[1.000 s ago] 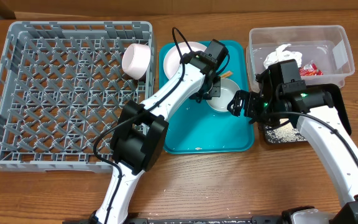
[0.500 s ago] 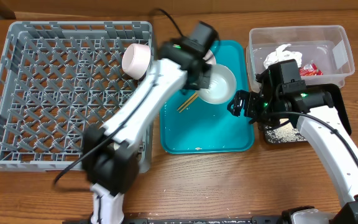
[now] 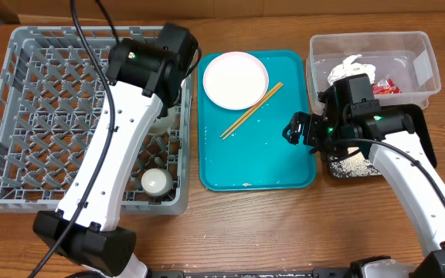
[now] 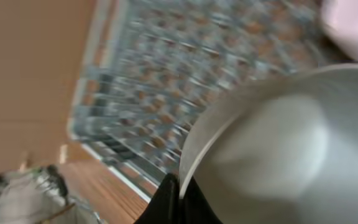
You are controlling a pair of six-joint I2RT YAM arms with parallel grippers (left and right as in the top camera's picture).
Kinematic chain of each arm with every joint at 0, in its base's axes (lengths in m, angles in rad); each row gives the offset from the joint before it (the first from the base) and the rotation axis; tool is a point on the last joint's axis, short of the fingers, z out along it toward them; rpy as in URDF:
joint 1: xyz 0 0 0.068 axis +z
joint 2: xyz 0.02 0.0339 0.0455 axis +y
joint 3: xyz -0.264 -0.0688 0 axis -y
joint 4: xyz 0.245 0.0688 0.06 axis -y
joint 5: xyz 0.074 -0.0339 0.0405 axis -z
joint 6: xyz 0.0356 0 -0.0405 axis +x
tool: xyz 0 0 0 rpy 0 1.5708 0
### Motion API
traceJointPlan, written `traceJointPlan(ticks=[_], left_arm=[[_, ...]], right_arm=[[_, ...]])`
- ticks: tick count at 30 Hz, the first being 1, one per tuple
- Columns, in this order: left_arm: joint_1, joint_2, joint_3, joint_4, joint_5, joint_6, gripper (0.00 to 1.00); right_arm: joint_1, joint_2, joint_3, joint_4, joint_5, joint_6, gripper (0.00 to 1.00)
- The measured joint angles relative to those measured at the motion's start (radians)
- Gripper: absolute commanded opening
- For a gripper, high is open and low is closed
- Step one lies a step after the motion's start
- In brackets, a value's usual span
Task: Sort waste into correct bins and load items into the dishwasher
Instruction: 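Carry the grey bowl left and lower it into the rack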
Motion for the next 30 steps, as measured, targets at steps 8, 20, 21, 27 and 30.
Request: traceJointPlan(ticks=[8, 20, 21, 27, 30], left_arm=[[0.000, -0.002, -0.293, 0.127, -0.391, -0.256, 0.04], [-0.018, -0.001, -0.512, 0.537, -0.582, -0.158, 0.04], [-0.025, -0.001, -0.513, 0.561, -0.587, -0.138, 0.04], [-0.063, -0.001, -0.514, 0.645, -0.588, -0.053, 0.04], [-0.069, -0.001, -0.514, 0.659, -0.583, -0.017, 0.04]], right_arm=[[0.000, 0.000, 0.000, 0.001, 0.000, 0.000, 1.00], [0.000, 0.000, 0.000, 0.001, 0.000, 0.000, 1.00], [0.000, 0.000, 0.000, 0.001, 0.000, 0.000, 1.00], [0.000, 0.000, 0.000, 0.001, 0.000, 0.000, 1.00], [0.000, 0.000, 0.000, 0.000, 0.001, 0.000, 1.00]])
